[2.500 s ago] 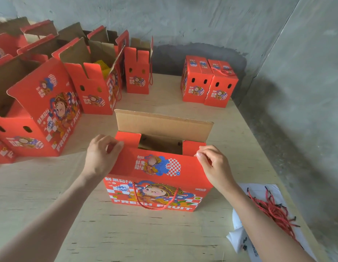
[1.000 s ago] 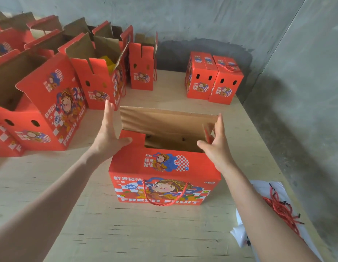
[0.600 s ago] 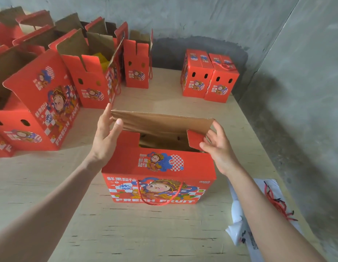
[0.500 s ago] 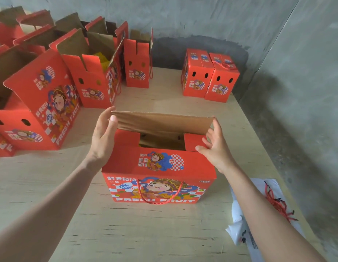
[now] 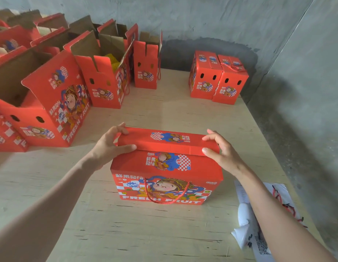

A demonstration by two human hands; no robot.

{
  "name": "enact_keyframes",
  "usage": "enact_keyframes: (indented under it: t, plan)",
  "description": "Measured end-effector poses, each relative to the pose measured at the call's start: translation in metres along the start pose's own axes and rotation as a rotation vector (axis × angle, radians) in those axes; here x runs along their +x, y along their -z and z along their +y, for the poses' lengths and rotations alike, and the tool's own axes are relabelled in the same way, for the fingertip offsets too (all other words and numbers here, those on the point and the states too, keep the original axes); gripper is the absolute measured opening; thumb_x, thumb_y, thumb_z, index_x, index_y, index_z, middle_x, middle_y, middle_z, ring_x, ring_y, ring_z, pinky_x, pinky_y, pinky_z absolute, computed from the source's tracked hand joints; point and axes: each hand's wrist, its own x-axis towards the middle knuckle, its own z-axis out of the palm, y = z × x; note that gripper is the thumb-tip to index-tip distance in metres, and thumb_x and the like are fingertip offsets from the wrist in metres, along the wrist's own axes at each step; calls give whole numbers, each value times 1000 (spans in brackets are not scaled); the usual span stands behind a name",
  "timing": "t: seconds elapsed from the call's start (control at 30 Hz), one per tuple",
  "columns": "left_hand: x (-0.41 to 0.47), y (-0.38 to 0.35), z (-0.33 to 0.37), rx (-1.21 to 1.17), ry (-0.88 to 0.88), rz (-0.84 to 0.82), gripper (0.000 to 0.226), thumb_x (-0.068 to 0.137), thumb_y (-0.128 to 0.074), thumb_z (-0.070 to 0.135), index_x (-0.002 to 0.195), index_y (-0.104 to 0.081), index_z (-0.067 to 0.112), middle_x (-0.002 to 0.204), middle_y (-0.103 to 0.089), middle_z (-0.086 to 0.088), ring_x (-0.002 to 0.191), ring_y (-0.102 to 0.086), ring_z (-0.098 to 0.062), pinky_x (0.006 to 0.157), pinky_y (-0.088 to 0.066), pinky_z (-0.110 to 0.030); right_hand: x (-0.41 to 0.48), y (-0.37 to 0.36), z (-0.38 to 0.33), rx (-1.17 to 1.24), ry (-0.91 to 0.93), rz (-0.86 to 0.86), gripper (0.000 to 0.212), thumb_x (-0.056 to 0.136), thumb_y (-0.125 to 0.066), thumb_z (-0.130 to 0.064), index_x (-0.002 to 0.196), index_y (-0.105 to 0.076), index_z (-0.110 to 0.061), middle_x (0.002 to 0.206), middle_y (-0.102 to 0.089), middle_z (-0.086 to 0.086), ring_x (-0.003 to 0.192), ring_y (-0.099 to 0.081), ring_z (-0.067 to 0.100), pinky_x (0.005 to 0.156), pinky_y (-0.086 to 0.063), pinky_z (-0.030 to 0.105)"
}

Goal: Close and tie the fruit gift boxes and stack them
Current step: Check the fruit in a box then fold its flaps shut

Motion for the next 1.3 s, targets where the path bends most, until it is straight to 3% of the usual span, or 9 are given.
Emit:
enact_keyframes:
  t: [0.07, 0.2, 0.4, 0.7, 0.83, 0.93, 1.03, 1.13, 1.3]
  plan:
    - [9, 2, 5, 92, 7, -46, 44, 72, -78, 12, 107, -54, 25, 152, -29, 3, 134, -35, -18, 98, -45, -38, 4, 3, -1, -68, 11, -89, 41, 89, -65, -21, 120, -50, -41, 148, -31, -10, 138, -25, 1, 111, -24, 25]
    - [23, 10, 11, 295, -48, -96, 63, 74, -78, 24, 130, -51, 29, 124, -53, 8, 113, -53, -16, 82, -47, -23, 7, 3, 2, -262, 85, -58, 44, 92, -60, -31, 134, -49, -35, 144, -41, -3, 136, -33, 7, 113, -29, 32]
    - [21, 5, 2, 493, -225, -85, 52, 85, -67, 32, 133, -47, 39, 129, -42, 8, 112, -44, -10, 82, -39, -13, 4, 0, 2, -344, 125, -59, 41, 94, -56, -30, 131, -43, -44, 146, -38, 4, 138, -32, 15, 109, -26, 27]
    - [18, 3, 8, 664, -202, -129, 50, 90, -59, 38, 137, -40, 43, 143, -34, -3, 123, -40, -20, 98, -35, -28, 1, -1, -7, -421, 114, -66, 44, 95, -56, -27, 132, -40, -43, 148, -37, 10, 140, -29, 19, 111, -23, 27]
    - [23, -2, 17, 1066, -201, -144, 60, 86, -49, 62, 141, -36, 41, 150, -32, -1, 144, -15, -23, 117, 2, -47, -1, -7, -12, -531, 185, 34, 41, 92, -63, -22, 132, -55, -24, 142, -47, 15, 142, -29, 28, 117, -18, 40]
    - [27, -17, 28, 1123, -247, -160, 66, 81, -47, 68, 128, -39, 22, 139, -46, -1, 140, -27, -19, 116, 9, -48, -6, -18, -14, -467, 208, 103, 38, 89, -65, -13, 127, -60, -13, 137, -53, 13, 136, -41, 27, 116, -27, 39]
    - [32, -32, 37, 1199, -248, -191, 74, 78, -46, 74, 120, -38, 13, 123, -57, -2, 127, -45, -19, 116, 1, -45, -10, -25, -15, -452, 209, 179, 36, 88, -66, -8, 124, -63, -10, 132, -56, 13, 128, -50, 26, 113, -33, 39]
    - [31, -41, 35, 1191, -285, -188, 76, 83, -42, 70, 141, -27, 23, 135, -49, -6, 126, -45, -24, 109, -26, -40, -13, -27, -18, -475, 201, 212, 36, 87, -67, -8, 122, -63, -10, 131, -58, 13, 126, -53, 27, 112, -34, 40]
    - [31, -42, 29, 1281, -301, -208, 65, 88, -30, 68, 147, -10, 49, 139, -41, -6, 132, -36, -26, 109, -26, -41, -10, -39, -33, -556, 66, 230, 46, 84, -72, -31, 122, -64, -7, 131, -58, 14, 127, -52, 26, 110, -34, 35]
